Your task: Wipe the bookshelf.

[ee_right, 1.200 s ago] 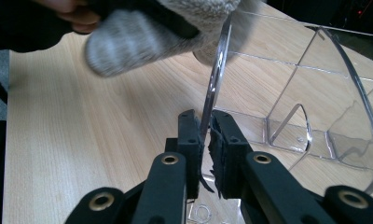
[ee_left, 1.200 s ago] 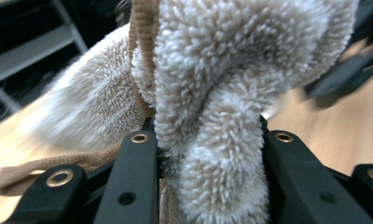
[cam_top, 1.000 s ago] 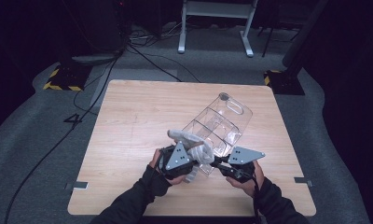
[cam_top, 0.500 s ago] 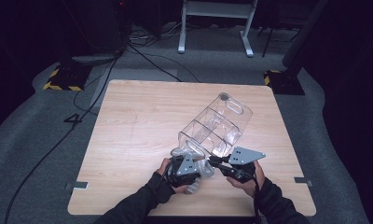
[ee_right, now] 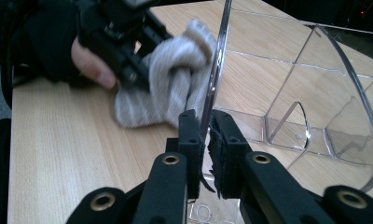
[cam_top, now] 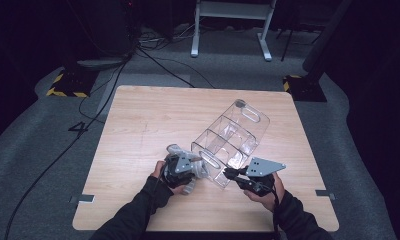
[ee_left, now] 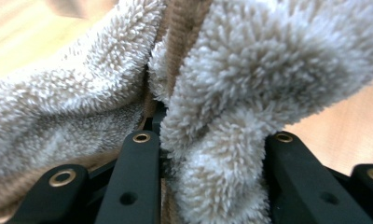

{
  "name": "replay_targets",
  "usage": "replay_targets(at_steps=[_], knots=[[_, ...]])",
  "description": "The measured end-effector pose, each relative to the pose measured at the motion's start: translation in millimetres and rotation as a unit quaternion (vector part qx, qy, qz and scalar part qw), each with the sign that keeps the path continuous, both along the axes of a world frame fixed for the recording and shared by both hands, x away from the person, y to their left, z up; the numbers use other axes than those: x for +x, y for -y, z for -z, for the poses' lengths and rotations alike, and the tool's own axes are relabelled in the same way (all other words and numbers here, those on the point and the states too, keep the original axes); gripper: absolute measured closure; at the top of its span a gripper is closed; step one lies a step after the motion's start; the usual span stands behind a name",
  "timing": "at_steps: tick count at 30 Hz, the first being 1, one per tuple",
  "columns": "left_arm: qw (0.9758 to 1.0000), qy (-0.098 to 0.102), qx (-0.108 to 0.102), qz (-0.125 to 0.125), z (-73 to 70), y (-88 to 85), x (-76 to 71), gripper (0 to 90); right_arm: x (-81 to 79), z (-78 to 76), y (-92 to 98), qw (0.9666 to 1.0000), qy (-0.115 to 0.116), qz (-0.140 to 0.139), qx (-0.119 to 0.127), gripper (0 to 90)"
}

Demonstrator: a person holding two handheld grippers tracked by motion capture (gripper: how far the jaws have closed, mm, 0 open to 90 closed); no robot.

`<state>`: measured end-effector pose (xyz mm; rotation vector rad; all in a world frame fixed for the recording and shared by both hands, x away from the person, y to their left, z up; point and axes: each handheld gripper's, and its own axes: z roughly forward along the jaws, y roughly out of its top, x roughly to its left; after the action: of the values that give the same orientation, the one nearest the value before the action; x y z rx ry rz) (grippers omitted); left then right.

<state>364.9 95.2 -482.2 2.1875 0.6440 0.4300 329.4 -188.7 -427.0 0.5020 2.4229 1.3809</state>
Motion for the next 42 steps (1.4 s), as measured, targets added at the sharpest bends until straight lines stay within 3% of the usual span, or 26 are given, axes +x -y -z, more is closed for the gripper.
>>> replay_targets(at_steps=[4, 5, 6, 8, 9, 12, 16, 19, 21, 24, 27, 33, 34, 35, 36, 39, 42], knots=[[0.9997, 0.014, -0.013, -0.015, -10.6, -6.9, 2.6, 68.7, -0.1, 0.0, -1.1, 1.0, 0.0, 0.001, 0.0, 83.1], [0.9991, 0.022, -0.028, -0.022, -17.5, -10.9, 2.8, 68.7, -0.1, 0.0, -1.1, 1.0, 0.0, 0.001, 0.0, 83.1], [0.9976, 0.03, -0.052, -0.034, -27.9, -16.4, 2.5, 68.6, -0.2, 0.1, -1.1, 1.0, 0.0, 0.0, 0.001, 83.1], [0.9966, 0.036, -0.062, -0.04, -32.8, -18.5, 2.1, 68.6, -0.4, 0.3, -1.2, 1.0, -0.001, -0.001, 0.002, 83.1], [0.9954, 0.05, -0.069, -0.043, -40.5, -20.4, 1.7, 68.6, -0.7, 0.2, -1.4, 1.0, -0.001, -0.001, 0.002, 83.0], [0.9929, 0.067, -0.086, -0.046, -49.6, -19.2, -1.6, 68.5, -1.3, 0.2, -2.2, 1.0, -0.001, -0.001, 0.001, 82.9], [0.9912, 0.086, -0.094, -0.035, -54.9, -7.3, -13.6, 68.5, -1.4, 0.1, -1.8, 1.0, -0.002, 0.0, 0.002, 82.9], [0.9909, 0.092, -0.098, -0.008, -57.9, 3.6, -23.4, 68.5, -1.7, 0.1, -2.5, 1.0, 0.0, 0.001, 0.0, 82.9], [0.991, 0.097, -0.092, 0.009, -57.1, 12.8, -30.1, 68.3, -1.7, 0.3, -2.5, 1.0, 0.0, 0.001, 0.001, 82.9], [0.9922, 0.08, -0.089, 0.035, -49.3, 25.1, -37.3, 68.3, -1.8, 0.4, -2.4, 1.0, 0.0, 0.001, 0.001, 82.9], [0.9941, 0.072, -0.055, 0.06, -33.6, 40.4, -42.5, 68.3, -1.9, 0.4, -2.4, 1.0, 0.0, 0.002, 0.002, 82.9], [0.9933, 0.059, -0.068, 0.072, -25.9, 39.6, -41.0, 68.3, -1.4, 0.5, -1.0, 1.0, -0.001, 0.003, 0.002, 83.0], [0.9941, 0.054, -0.06, 0.072, -23.4, 40.0, -41.2, 68.3, -1.7, 0.3, -1.2, 1.0, 0.001, 0.003, 0.001, 83.1], [0.9956, 0.045, -0.019, 0.079, -13.1, 43.2, -41.0, 68.4, -1.5, 0.4, -1.1, 1.0, 0.001, 0.003, 0.001, 83.1], [0.9957, 0.04, 0.001, 0.083, -4.6, 45.7, -41.1, 68.4, -1.4, 0.3, -1.0, 1.0, 0.0, 0.002, 0.001, 83.1], [0.9955, 0.012, 0.026, 0.091, 16.1, 52.9, -39.2, 68.3, -1.7, 0.4, -1.3, 1.0, 0.001, 0.002, 0.002, 83.0], [0.9951, 0.006, 0.03, 0.094, 17.1, 54.2, -36.9, 68.2, -1.9, 0.3, -1.2, 1.0, 0.001, 0.003, 0.002, 83.1]])
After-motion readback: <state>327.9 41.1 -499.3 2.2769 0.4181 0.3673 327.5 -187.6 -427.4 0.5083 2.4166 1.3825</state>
